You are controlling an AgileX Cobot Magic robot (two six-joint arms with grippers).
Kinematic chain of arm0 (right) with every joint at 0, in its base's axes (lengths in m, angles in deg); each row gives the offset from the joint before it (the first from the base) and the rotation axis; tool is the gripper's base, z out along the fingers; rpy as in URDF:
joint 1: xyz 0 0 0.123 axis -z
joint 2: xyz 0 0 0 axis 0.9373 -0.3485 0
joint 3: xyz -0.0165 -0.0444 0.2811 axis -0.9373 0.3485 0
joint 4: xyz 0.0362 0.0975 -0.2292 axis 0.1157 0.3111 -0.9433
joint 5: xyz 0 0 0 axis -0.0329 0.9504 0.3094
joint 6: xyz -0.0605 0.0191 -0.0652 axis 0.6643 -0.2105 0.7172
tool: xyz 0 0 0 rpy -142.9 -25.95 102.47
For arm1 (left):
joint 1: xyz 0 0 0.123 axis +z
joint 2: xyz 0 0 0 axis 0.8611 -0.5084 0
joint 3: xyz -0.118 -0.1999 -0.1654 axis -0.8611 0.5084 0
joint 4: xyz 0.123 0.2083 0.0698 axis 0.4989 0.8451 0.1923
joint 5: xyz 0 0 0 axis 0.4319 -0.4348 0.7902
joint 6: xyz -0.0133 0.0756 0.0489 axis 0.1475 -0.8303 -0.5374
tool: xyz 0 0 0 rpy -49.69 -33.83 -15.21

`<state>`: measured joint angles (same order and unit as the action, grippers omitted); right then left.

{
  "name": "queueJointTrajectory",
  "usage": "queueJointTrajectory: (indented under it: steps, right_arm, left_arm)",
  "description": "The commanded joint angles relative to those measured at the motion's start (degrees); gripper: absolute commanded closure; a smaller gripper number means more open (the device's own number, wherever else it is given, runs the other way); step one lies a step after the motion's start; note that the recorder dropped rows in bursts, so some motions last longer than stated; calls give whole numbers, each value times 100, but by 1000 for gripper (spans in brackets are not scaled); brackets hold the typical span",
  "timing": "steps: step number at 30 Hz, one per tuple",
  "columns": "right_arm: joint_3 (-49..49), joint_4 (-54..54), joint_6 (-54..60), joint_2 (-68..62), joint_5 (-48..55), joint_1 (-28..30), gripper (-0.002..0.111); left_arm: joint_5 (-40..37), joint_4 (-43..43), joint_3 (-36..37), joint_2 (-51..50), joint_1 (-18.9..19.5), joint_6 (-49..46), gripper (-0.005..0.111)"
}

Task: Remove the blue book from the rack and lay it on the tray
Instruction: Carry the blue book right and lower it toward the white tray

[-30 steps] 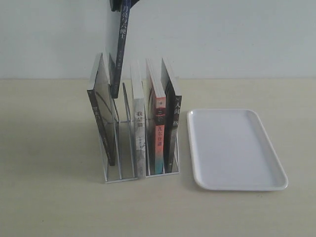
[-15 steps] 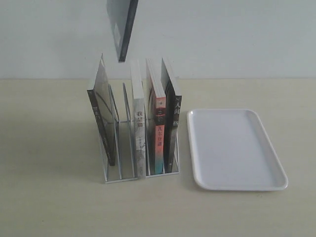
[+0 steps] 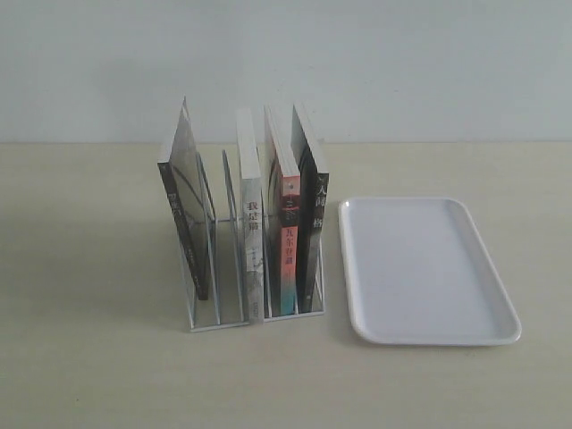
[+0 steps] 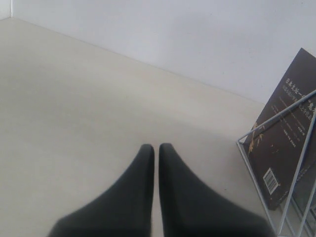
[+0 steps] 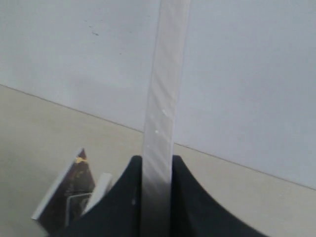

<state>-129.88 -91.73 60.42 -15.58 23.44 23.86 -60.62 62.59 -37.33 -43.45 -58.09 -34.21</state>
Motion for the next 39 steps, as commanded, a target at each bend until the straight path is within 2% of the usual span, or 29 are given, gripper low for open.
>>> queueJointTrajectory:
  steps: [1, 12, 19, 25, 33, 39]
  right_arm:
    - [946, -923, -234, 657, -179, 9, 108]
    - [3643, -1464, -813, 2261, -179, 9, 108]
    - [4940, -1567, -1049, 2771, -179, 9, 108]
    - [5878, -1802, -1070, 2758, -179, 9, 108]
    - [6509, -2410, -1040, 2758, -179, 9, 108]
    - [7006, -2954, -39, 2758, -735, 20, 108]
  left_arm:
    - [71, 3, 15, 18, 14, -25, 103]
    - [71, 3, 15, 18, 14, -25, 103]
    - [71, 3, 15, 18, 14, -25, 103]
    - [71, 3, 15, 18, 14, -25, 103]
    - [71, 3, 15, 18, 14, -25, 103]
    - [71, 3, 15, 18, 14, -25, 103]
